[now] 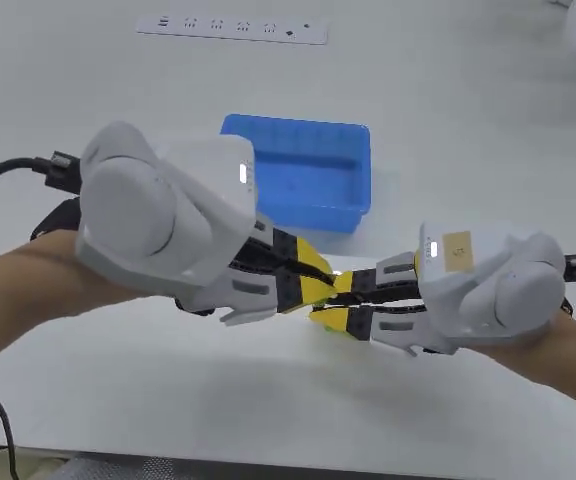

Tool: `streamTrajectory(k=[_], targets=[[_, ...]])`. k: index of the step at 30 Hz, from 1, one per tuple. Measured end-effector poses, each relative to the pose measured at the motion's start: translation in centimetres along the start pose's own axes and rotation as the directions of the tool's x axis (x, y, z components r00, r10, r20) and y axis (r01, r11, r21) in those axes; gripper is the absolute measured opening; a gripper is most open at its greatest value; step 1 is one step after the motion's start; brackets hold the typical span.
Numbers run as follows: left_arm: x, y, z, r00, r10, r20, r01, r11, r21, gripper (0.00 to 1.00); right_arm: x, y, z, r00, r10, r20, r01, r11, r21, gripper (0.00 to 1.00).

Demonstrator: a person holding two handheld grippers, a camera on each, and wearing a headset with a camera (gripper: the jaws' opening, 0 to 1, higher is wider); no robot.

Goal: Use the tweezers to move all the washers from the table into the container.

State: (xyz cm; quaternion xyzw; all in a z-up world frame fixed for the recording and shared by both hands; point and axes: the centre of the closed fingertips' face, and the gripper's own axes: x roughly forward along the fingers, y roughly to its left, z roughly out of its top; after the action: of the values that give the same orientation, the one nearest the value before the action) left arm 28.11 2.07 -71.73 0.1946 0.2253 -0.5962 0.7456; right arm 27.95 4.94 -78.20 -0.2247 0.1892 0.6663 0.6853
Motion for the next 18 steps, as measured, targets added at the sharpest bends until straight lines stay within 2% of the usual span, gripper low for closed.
streamTrajectory(k=[3,8,18], targets=[[0.0,-0.1,-0.1,0.9999,-0.010,-0.010,0.010,0.999,0.037,0.07,0.0,0.0,0.0,1.0000,0.007,-0.002,-0.007,1.000,-0.001,0.07],[-0.1,-0.3,-0.1,0.9995,-0.026,-0.020,0.027,0.999,0.046,0.06,0.2,0.1,0.1,0.9998,0.016,-0.012,-0.017,1.000,-0.020,0.08],[-1.7,-0.2,-0.1,0.9997,0.015,-0.019,-0.014,0.998,0.056,0.06,0.7,-0.1,1.5,0.9999,0.011,-0.001,-0.011,0.998,-0.062,0.09]])
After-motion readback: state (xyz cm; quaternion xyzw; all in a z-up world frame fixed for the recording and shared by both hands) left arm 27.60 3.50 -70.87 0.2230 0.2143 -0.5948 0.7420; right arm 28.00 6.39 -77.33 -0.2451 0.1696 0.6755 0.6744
